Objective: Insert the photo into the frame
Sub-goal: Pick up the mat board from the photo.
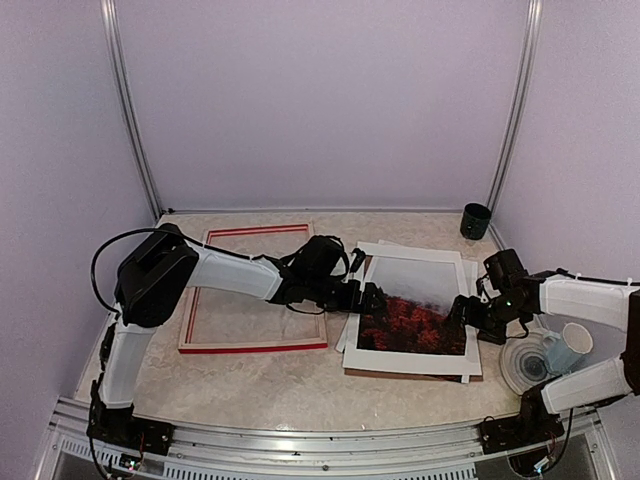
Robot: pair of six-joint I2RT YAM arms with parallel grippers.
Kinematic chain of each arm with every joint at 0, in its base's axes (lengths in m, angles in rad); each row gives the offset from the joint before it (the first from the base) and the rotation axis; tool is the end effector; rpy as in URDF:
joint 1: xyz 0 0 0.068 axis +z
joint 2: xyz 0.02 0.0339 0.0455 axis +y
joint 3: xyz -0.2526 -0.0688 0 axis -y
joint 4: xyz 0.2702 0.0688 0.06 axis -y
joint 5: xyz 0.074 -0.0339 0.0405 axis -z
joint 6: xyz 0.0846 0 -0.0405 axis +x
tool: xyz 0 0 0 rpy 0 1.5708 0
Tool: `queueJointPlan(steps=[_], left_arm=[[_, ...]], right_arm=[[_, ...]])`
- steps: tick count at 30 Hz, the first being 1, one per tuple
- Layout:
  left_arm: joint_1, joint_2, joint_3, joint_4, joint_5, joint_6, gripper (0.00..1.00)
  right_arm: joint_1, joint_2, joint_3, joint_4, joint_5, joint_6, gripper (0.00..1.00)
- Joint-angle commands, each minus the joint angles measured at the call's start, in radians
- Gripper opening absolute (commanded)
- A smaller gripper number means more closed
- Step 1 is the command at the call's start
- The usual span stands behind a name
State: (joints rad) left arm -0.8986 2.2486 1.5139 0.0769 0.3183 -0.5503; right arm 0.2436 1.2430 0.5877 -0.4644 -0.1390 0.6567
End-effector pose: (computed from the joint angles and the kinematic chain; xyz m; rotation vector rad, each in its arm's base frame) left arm 0.3163 -0.4400 0.0793 0.6112 2.3660 -1.0857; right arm 0.2478 0.0737 0.0936 0.5230 2.7108 0.4486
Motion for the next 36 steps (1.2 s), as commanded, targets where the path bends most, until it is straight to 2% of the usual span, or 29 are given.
queueJointPlan(steps=[1, 13, 23, 31, 36], left_arm=[[-0.008, 0.034, 0.009, -0.008, 0.025, -0.005, 0.99], [-0.008, 0.039, -0.001, -0.005, 0.028, -0.007, 0.99], [-0.008, 0.042, -0.002, -0.004, 0.030, -0.008, 0.99], [-0.008, 0.042, -0.010, 0.001, 0.031, -0.011, 0.99], [-0.008, 0.040, -0.013, 0.001, 0.031, -0.010, 0.99]], right_arm=[[-0.013, -0.022, -0.008, 0.014, -0.011, 0.001, 0.99], [-0.034, -0.066, -0.002, 0.015, -0.054, -0.007, 0.99], [-0.123, -0.183, -0.022, 0.056, -0.228, -0.008, 0.99], [-0.168, -0.192, -0.065, 0.117, -0.385, 0.018, 0.99], [-0.190, -0.202, -0.069, 0.117, -0.423, 0.030, 0.99]])
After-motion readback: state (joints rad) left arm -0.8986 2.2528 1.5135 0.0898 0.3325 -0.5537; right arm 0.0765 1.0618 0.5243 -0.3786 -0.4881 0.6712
